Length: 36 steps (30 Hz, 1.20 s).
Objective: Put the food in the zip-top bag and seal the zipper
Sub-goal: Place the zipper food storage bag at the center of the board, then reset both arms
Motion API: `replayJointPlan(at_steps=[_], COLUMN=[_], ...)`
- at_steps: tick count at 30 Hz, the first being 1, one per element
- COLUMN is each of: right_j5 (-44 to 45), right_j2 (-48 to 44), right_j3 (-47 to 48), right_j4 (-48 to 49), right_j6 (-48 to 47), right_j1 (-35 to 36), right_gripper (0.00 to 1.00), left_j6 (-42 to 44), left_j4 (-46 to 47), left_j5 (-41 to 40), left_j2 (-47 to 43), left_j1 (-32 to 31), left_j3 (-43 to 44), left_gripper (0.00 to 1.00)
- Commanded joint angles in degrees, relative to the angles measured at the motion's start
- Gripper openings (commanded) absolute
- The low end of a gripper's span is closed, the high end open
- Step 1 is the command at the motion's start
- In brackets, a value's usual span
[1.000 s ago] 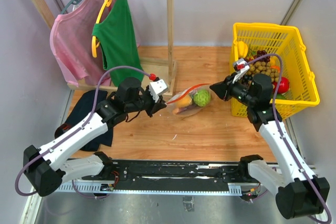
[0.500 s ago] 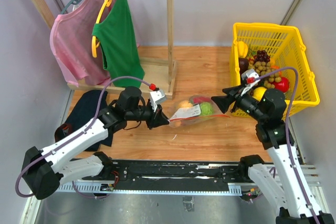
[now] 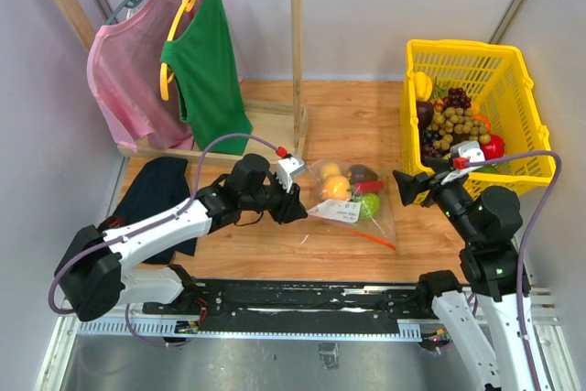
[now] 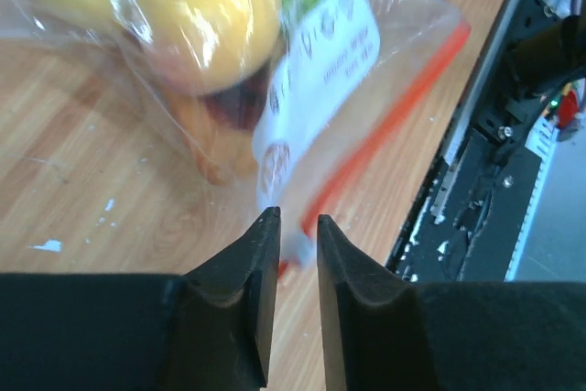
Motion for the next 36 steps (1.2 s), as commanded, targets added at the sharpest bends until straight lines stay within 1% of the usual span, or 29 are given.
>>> replayJointPlan(at_steps=[1, 5, 8, 10, 13, 14, 16, 18, 21, 22, 24, 26, 29, 32, 36], right_j5=[8.1, 11.5, 14.8, 17.1, 19.9, 20.7, 22.4, 24.1, 26.6, 27.4, 30.2, 35.0, 37.4, 39.3, 35.8], right_j2=[-2.7, -3.7, -4.4, -5.0, -5.9, -6.3, -7.2, -8.2, -9.9, -10.6, -12.6, -13.9, -14.7, -16.2, -17.9], right_j3=[1.4, 1.6, 1.8, 2.1, 2.1, 1.9, 1.4, 0.7, -0.8, -1.4, -3.5, -4.6, -5.2, -5.4, -5.2], right_j4=[-3.1, -5.2, -6.5, -7.1, -7.6, -7.6, -7.3, -6.6, -4.9, -4.1, -2.2, -1.2, -0.6, -0.5, -1.2], right_j6=[-3.8, -5.7, -6.8, -7.6, -8.6, -8.9, -9.5, -10.0, -10.4, -10.4, -9.0, -6.4, -5.2, -2.2, -3.6], right_j1=[1.2, 2.0, 2.5, 3.0, 3.7, 4.0, 4.4, 4.6, 4.6, 4.6, 4.7, 4.7, 4.9, 4.8, 4.9], right_gripper=[0.82, 0.84, 0.86, 0.88, 0.92, 0.92, 0.98, 0.98, 0.98, 0.98, 0.98, 0.98, 0.98, 0.98, 0.98], left_j6=[-1.5, -1.5, -3.0, -4.8, -8.2, -8.7, -8.9, -7.6, -4.7, -3.7, -1.7, 0.3, 2.3, 2.6, 2.5], left_j4=[3.9, 2.1, -0.7, -2.6, -6.1, -7.1, -9.7, -11.0, -11.7, -11.4, -9.6, -5.8, 0.3, 3.0, 3.6], left_j5=[-5.9, -10.7, -17.1, -21.2, -27.0, -28.8, -32.5, -36.0, -43.8, -45.6, -48.4, -51.7, -54.5, -55.5, -56.1], left_j2=[-3.4, -8.1, -11.1, -12.6, -15.1, -16.1, -18.9, -21.7, -26.8, -28.8, -33.1, -37.9, -44.8, -48.5, -50.3], left_j1=[-0.1, -0.1, 0.3, 2.0, 6.0, 7.4, 9.7, 11.2, 11.3, 11.3, 11.3, 11.3, 11.3, 11.3, 11.3], left_j3=[0.1, 0.1, 1.2, 2.3, 4.0, 4.6, 5.7, 6.8, 7.1, 6.9, 5.3, 1.9, -4.0, -7.5, -9.5], left_gripper=[0.32, 0.45, 0.56, 0.63, 0.8, 0.84, 0.91, 0.92, 0.94, 0.97, 0.98, 0.98, 0.99, 0.99, 0.99])
